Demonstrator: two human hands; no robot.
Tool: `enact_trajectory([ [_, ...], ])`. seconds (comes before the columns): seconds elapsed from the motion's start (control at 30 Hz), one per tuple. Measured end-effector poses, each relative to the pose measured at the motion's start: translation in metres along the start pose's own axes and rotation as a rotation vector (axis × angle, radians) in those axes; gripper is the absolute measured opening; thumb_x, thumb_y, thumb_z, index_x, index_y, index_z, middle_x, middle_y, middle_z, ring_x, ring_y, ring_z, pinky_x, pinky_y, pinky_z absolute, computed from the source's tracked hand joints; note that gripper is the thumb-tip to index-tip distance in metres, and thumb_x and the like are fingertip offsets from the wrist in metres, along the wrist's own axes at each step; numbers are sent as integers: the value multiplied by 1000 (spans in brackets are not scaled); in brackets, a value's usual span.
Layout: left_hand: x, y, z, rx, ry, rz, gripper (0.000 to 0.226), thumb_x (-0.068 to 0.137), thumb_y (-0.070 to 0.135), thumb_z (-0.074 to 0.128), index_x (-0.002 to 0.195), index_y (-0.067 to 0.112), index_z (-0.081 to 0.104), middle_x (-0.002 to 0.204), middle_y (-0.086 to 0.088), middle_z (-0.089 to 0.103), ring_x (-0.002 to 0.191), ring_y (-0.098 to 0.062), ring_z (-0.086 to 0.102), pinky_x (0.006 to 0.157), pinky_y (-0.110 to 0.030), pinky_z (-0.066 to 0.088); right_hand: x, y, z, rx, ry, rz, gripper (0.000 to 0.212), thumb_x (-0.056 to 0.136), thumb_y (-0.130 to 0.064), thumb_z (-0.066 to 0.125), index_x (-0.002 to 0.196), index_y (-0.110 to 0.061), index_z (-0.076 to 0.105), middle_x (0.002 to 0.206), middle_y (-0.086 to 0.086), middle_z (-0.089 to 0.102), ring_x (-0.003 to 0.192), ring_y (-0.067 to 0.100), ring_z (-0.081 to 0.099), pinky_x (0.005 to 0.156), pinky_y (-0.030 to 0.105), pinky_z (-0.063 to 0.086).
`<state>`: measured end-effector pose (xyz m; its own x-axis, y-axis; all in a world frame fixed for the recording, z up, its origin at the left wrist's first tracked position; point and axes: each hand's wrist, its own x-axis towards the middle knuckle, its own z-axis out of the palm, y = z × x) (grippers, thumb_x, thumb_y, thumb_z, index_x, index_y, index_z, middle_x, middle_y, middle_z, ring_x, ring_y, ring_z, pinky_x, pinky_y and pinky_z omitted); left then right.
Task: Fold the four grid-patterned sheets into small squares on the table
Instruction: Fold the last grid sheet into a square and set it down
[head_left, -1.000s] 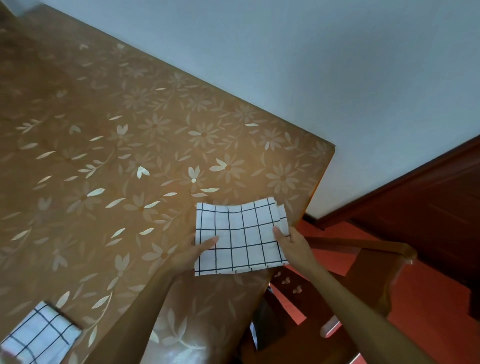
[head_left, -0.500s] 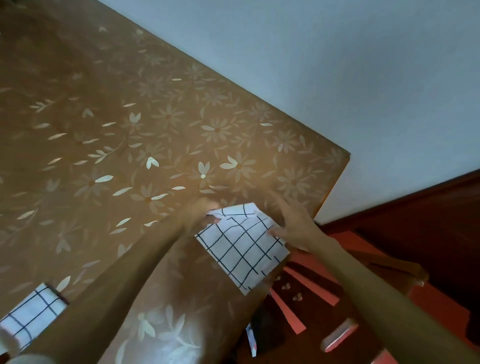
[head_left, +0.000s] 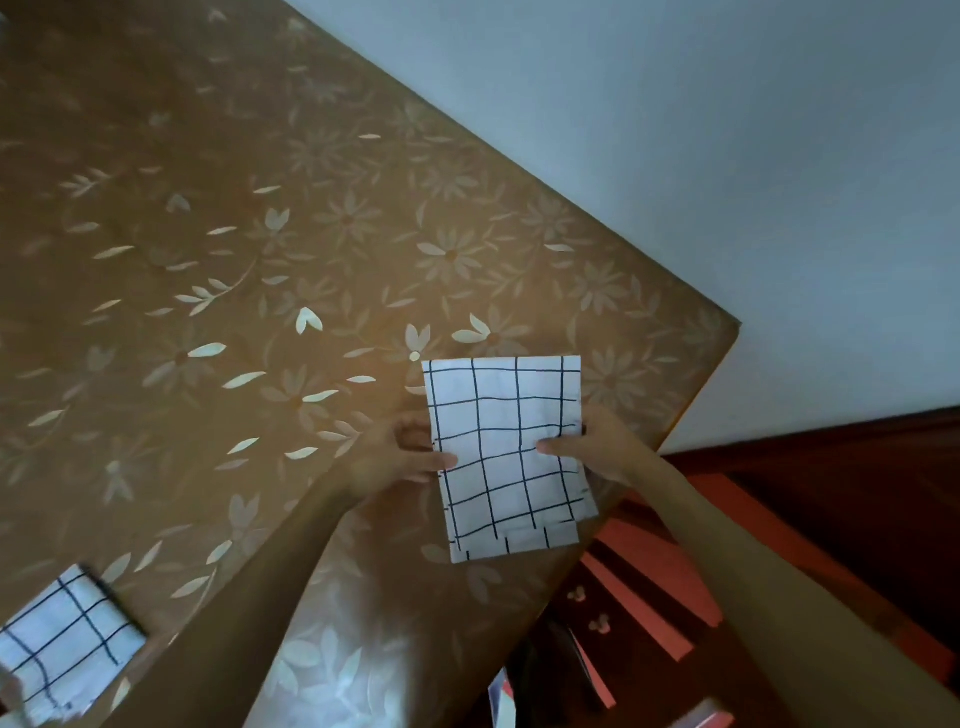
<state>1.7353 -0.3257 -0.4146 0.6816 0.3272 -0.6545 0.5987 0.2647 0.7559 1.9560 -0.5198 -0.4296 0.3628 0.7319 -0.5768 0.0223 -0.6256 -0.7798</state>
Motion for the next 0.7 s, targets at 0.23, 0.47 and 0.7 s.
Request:
enact_trajectory([
  [0.23,14,-14,17,169,186,145,27,82,17,81,97,38,72,95,14,78,90,-15,75,79,-43,62,1,4,-16,-46,30,-22,23,89,-9,71,103,-26,70,100,-12,73,89,-6,69,80,21,55],
  [0.47,25,-19,17,436,267,313,28,83,27,78,90,53,71,91,25,75,85,0,71,79,-45,59,-8,12,-16,-172,270,-172,30,89,-3,67,97,-30,71,97,-17,70,92,-9,64,82,11,49],
  [0.7,27,-32,11,652,314,530,29,85,14,63,91,38,78,104,33,66,96,-4,66,74,-40,59,-7,43,-14,-419,219,-348,36,82,15,57,84,-12,81,117,6,69,107,22,66,92,14,48],
])
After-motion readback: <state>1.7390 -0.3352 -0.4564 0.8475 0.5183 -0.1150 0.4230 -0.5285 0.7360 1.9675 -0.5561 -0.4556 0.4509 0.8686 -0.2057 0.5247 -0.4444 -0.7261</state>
